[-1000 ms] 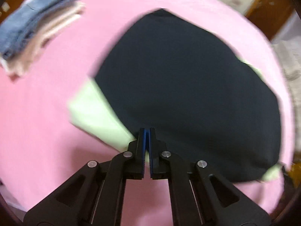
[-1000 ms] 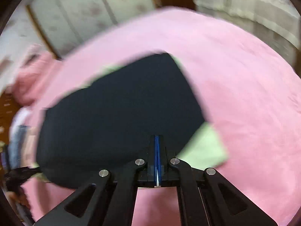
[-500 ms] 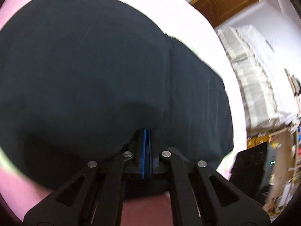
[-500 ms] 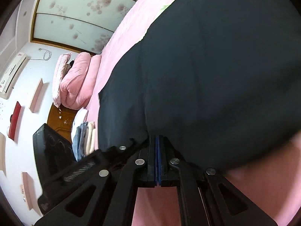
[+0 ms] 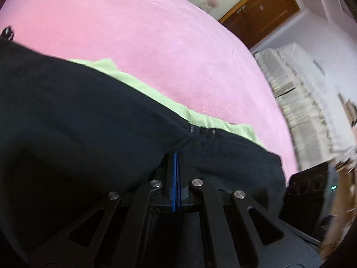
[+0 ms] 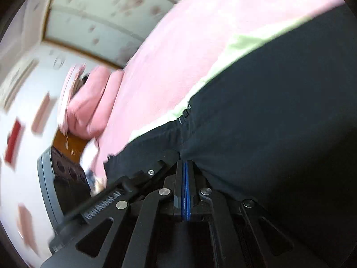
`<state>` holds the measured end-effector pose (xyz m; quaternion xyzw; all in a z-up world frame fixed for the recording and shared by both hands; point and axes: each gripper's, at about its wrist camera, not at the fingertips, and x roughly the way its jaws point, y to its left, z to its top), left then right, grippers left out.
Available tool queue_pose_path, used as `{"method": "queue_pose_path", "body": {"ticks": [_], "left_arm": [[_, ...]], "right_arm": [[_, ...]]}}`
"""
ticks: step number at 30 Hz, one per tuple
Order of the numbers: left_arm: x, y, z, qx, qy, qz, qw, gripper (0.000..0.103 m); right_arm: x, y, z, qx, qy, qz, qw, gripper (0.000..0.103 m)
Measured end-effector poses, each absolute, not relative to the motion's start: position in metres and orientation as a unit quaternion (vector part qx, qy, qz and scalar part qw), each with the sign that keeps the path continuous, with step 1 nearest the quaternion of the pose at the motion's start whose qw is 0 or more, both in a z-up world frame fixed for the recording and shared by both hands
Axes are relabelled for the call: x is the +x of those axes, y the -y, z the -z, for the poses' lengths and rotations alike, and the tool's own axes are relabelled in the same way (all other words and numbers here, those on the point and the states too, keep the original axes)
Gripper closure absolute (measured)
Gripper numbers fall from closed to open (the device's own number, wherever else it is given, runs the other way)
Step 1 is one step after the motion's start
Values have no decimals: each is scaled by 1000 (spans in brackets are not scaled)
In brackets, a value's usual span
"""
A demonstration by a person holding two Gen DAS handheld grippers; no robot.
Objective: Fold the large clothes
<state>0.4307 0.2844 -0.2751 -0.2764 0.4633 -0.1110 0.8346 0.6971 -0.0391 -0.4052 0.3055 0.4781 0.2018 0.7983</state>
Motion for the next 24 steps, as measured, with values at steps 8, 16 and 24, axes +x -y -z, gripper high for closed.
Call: {"method": "queue_pose_path", "body": {"ticks": [8,16,24], "left_arm": [[440,-449,264,-257,-448,2,856,102],[410,-446,228,-244,-453,-38,856,102],[367,-288,259,-314,-495,132,799,102]], "right_arm": [[668,202,391,272,-434,-87,854,103],[632,239,367,218,-432,37,874,103],[594,81,427,398,-527,-140,737,103]]}}
